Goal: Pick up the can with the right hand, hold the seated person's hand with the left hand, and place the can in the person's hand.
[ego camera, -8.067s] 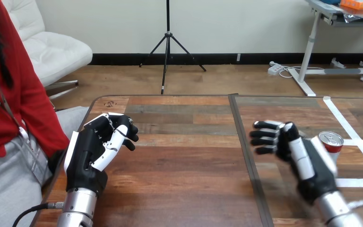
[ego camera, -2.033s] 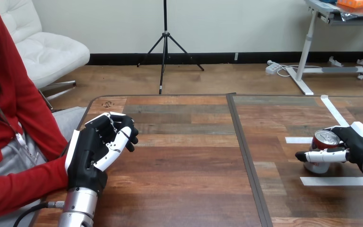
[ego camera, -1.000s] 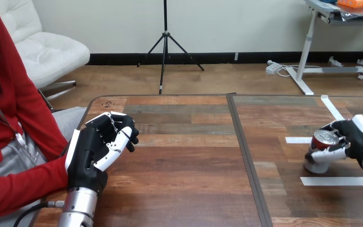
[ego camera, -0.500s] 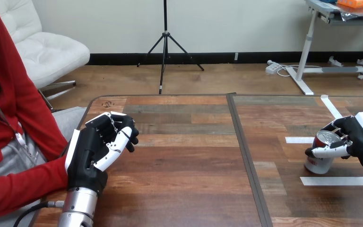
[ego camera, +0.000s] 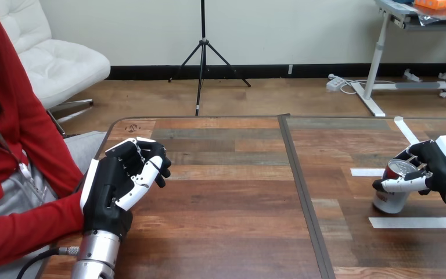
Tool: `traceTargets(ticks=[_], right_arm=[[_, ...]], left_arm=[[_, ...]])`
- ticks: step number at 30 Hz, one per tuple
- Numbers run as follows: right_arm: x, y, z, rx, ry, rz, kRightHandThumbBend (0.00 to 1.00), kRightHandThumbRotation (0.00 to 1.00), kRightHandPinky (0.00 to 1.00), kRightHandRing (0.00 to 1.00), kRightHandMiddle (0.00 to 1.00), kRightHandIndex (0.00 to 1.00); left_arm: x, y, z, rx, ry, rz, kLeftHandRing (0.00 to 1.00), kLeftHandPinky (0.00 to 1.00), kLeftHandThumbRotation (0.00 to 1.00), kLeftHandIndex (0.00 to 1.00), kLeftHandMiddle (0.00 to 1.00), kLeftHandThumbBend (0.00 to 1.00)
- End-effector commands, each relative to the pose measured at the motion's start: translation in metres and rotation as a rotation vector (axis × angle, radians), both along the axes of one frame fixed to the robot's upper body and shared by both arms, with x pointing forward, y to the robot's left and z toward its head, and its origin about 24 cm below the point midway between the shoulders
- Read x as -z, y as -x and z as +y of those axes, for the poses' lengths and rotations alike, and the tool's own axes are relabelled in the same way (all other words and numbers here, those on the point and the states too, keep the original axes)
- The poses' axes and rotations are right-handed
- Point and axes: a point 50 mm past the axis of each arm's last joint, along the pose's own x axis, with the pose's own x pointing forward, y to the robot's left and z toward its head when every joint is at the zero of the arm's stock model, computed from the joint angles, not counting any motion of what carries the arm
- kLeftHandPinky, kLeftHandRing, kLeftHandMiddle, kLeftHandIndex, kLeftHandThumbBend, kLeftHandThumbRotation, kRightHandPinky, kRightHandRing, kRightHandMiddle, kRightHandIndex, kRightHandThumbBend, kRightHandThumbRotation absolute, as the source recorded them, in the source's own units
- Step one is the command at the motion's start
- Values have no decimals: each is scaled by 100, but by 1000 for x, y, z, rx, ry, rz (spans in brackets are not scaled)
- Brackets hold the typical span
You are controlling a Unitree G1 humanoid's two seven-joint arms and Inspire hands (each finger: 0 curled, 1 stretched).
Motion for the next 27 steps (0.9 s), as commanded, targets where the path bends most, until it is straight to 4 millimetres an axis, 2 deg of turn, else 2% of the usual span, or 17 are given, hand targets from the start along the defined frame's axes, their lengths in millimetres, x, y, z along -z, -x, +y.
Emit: traceTargets(ticks=[1,11,19,23,27], right_arm=[[-44,-26,5,-27,1,-173,64,0,37,41,46,51],[-48,-27,5,-43,-3,-172,68,0,37,40,46,50],[-49,-28,6,-67,8,-161,71,0,34,37,43,49],[-51,-30,8,-83,10,-150,72,0,34,37,43,49],[-53,-31,8,-100,20,-137,72,0,34,37,43,50]], left_arm=[[-20,-14,0,21,-15,-87,37,27,24,41,42,29],[-21,-15,1,20,-2,-80,37,26,24,41,42,30],[-23,-15,3,38,2,-85,37,25,24,42,42,26],[-31,-15,7,66,-76,-121,38,26,25,43,42,24],[-40,-15,10,88,-148,-158,39,29,25,44,44,28]])
